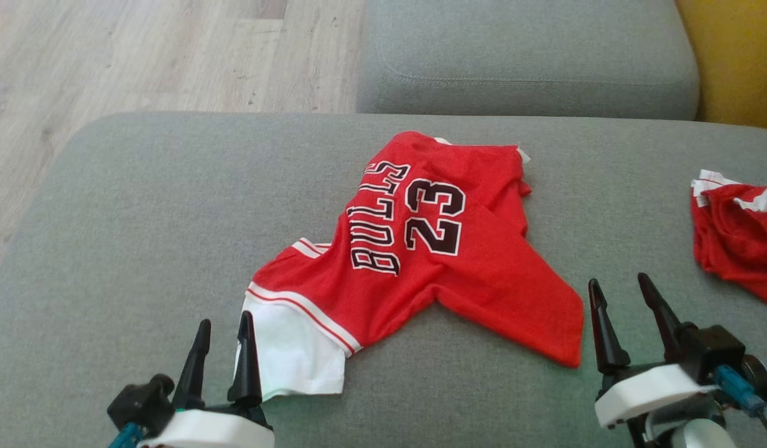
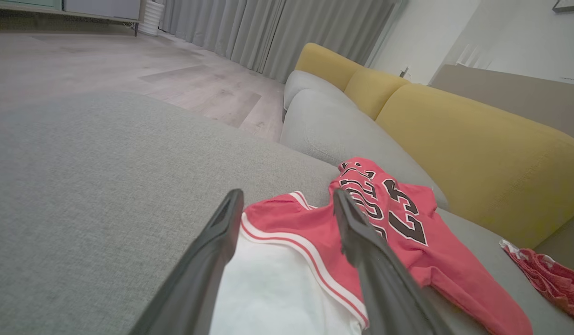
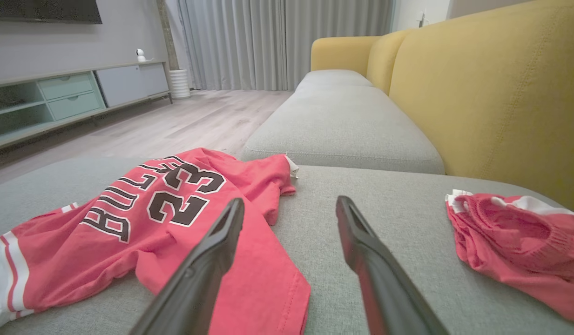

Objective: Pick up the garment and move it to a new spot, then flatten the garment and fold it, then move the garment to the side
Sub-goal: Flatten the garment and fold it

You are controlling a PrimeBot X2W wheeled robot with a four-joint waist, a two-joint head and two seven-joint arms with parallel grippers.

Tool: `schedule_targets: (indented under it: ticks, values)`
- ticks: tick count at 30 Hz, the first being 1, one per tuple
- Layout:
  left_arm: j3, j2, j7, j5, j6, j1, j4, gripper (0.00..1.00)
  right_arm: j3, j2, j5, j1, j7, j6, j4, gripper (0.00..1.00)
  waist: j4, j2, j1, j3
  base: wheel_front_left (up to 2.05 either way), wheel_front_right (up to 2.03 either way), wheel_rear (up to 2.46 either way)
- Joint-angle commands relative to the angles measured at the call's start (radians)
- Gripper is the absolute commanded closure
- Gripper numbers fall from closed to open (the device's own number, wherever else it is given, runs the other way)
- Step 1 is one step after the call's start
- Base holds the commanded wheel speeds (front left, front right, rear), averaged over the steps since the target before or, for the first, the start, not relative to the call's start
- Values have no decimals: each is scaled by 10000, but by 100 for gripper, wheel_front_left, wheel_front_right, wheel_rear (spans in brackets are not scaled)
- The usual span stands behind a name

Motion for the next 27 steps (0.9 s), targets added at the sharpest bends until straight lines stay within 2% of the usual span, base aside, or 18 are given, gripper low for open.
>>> schedule_targets:
  ticks: [1,21,24,27]
  values:
    - [373,69,-132,97,46,-525,-245,0,337,-42,166,-253,-175,-7,-226,0,-86,-1,1,-75,0,0,0]
    - [147,32,-176,262,164,-561,110,0,854,-41,594,-371,-467,-7,458,0,-248,-1,1,21,0,0,0]
    - [134,110,-58,350,334,-564,232,0,828,-41,667,-390,-471,-7,509,0,-290,-1,1,99,0,0,0]
    - [39,234,339,523,683,-499,622,0,792,-41,727,-380,-435,-7,573,0,-368,-1,1,224,0,0,0]
